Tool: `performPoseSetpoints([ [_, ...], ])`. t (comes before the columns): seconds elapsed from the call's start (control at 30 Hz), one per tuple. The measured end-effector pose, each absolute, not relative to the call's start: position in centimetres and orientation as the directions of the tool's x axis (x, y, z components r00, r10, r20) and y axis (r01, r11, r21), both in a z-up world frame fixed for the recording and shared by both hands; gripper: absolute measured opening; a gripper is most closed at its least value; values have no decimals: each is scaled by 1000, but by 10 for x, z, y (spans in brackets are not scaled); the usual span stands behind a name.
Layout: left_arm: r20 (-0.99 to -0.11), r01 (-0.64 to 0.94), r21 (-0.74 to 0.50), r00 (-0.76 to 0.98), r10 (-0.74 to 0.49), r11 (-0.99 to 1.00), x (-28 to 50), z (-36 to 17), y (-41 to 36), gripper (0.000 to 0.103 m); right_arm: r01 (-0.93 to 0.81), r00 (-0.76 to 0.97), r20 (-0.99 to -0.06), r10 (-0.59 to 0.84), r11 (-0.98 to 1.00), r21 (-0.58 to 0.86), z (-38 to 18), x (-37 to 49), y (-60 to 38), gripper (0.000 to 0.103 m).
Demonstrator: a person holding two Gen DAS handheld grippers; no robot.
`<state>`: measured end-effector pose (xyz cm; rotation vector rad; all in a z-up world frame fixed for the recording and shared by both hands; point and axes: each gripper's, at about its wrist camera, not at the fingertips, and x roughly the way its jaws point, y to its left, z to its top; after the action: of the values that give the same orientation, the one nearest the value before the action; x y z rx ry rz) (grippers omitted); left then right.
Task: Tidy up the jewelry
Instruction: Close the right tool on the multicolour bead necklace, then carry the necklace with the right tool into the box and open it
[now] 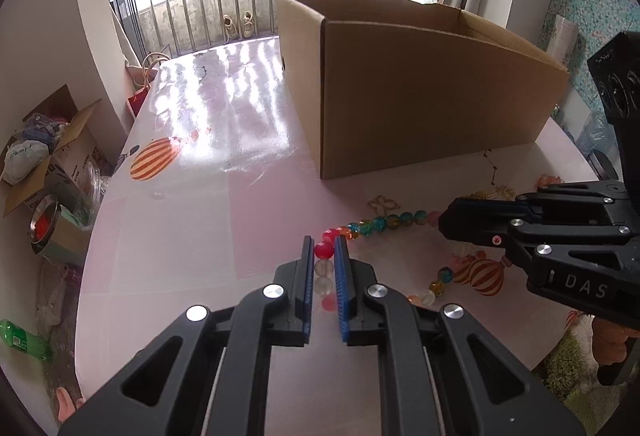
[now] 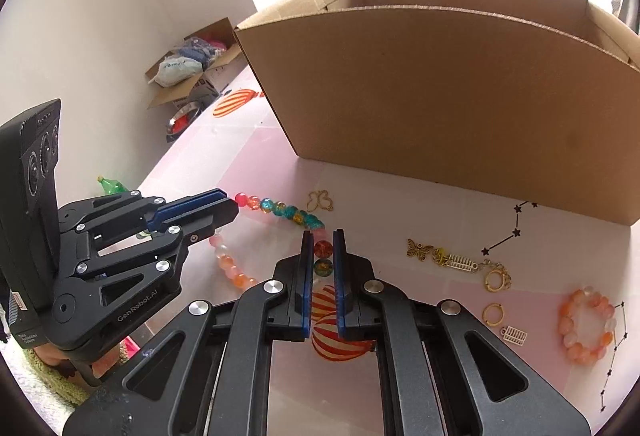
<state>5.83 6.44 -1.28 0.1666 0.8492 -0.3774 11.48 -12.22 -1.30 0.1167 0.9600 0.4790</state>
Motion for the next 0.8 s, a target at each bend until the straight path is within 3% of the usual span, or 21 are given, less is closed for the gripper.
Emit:
performPoseSetpoints([
  [0.23,-695,426,-48,636,-337,903,52,40,63,9,-367,533,-694,484,871,326,24,104,-144,7],
  [0.4,-602,482,-84,673,-429,872,57,94,60,9,-412,606,-610,510,858,307,73,104,-152,7],
  [0.57,-519,514,-15,729,-446,858,86,133,46,9,-440,658,-551,513,856,271,111,135,-165,7],
  [0.8,-591,532,33,693,-413,846,160,125,16,10,-424,545,-641,541,837,346,103,225,-161,7],
])
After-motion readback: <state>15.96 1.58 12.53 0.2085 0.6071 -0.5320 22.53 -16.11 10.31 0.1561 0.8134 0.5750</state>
